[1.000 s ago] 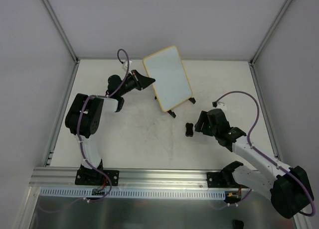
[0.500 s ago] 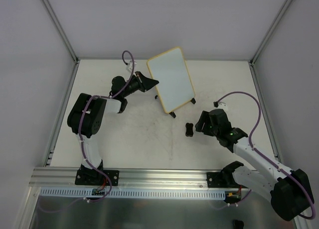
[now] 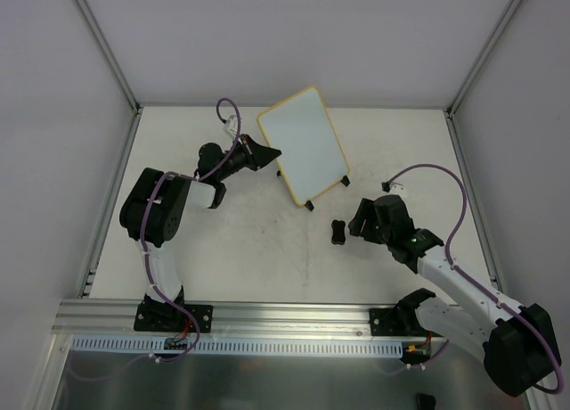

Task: Erase the whiteboard

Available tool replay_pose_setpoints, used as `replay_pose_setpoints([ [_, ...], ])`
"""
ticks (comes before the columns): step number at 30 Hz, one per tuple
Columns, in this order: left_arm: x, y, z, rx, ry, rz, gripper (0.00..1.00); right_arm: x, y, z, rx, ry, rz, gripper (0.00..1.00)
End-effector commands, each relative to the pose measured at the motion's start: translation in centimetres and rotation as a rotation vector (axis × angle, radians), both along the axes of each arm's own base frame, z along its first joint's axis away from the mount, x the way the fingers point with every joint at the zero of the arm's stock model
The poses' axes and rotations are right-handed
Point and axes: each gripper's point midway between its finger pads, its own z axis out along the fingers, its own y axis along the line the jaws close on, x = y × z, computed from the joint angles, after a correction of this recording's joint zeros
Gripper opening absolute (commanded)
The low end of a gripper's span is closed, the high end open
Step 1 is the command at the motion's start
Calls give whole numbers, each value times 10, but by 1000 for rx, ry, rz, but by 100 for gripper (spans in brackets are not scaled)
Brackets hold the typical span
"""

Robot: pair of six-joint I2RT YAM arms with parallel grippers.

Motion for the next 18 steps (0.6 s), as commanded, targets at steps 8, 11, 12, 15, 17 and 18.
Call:
replay_pose_setpoints([
  [8,-25,2,79,-71,-456,-15,2,0,-3,7,10,-29,0,65],
  [11,-25,1,75,-71,-444,-16,5,0,-2,7,11,-32,1,65],
  [12,-24,1,74,-72,-438,-17,7,-1,-3,6,11,-30,1,65],
  [15,-24,0,70,-72,-425,-20,11,-1,-4,7,14,-33,-2,65],
  [17,-23,0,65,-69,-415,-24,15,-1,-4,8,16,-40,-3,65],
  [18,-23,0,65,-71,-413,-24,17,-1,-4,8,18,-41,-4,65],
])
